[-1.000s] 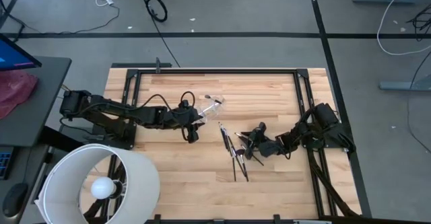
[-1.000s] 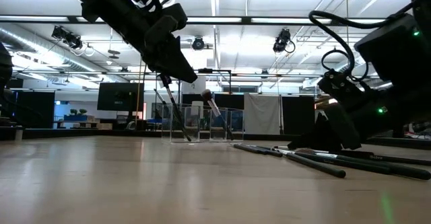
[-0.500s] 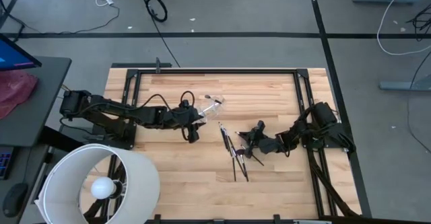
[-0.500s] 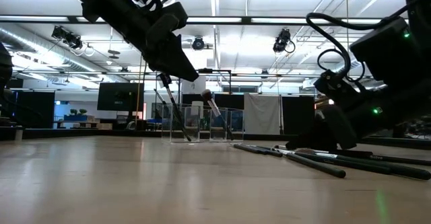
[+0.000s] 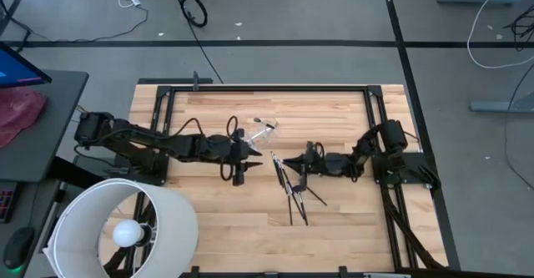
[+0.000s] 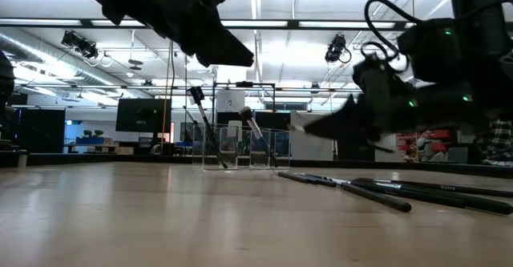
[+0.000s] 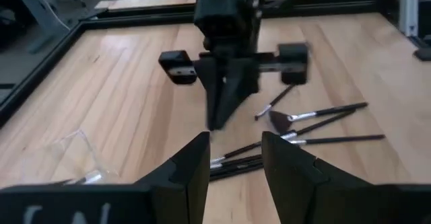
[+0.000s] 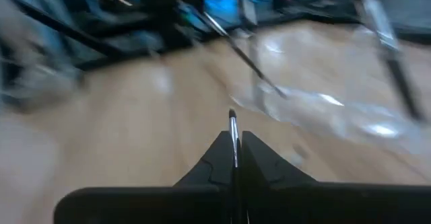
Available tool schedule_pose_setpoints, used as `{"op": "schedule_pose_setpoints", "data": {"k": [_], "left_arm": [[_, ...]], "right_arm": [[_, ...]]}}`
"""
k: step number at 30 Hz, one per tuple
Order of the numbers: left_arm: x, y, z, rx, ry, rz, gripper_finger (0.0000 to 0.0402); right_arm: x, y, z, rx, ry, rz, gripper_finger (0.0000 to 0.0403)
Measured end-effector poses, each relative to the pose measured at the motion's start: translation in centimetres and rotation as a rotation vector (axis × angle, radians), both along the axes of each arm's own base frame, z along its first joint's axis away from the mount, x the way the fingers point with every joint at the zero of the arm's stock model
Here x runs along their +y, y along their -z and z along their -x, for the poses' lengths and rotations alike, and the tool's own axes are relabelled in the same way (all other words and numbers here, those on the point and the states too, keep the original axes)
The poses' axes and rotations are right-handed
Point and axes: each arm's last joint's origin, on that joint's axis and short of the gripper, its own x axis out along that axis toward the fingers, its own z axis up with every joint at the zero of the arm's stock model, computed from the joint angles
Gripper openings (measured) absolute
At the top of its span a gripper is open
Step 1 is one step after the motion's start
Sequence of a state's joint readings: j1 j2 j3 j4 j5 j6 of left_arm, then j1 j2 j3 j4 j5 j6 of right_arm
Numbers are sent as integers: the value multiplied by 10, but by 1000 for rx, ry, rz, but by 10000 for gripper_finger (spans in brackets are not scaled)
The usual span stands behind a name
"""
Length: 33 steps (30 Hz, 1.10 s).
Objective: Put items in baskets/containers
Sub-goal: Put the black eyeshadow brush into the transparent organizer
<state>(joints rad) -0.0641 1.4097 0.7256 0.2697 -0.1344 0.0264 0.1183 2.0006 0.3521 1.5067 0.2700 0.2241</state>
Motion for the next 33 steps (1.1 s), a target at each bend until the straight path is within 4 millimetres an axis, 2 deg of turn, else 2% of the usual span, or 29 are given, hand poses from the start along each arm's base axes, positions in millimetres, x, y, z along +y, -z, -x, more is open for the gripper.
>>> {"op": "schedule_pose_setpoints", "data": {"k": [6, 11, 15, 23, 33], "left_arm": [[6, 18, -11, 27, -20, -7, 138], [4, 26, -15, 38, 28, 17, 138], [4, 27, -15, 41, 25, 59, 138], [4, 26, -16, 28, 20, 37, 138], [3, 28, -15, 53, 38, 42, 138]], "right_arm": [[-2, -19, -32, -125, -239, -37, 10], [-2, -28, -48, -158, -259, -26, 16], [-5, -28, -50, -146, -260, -8, 14], [-8, -19, -50, -58, -250, -28, 14], [-8, -26, -50, -123, -241, -12, 14]]}}
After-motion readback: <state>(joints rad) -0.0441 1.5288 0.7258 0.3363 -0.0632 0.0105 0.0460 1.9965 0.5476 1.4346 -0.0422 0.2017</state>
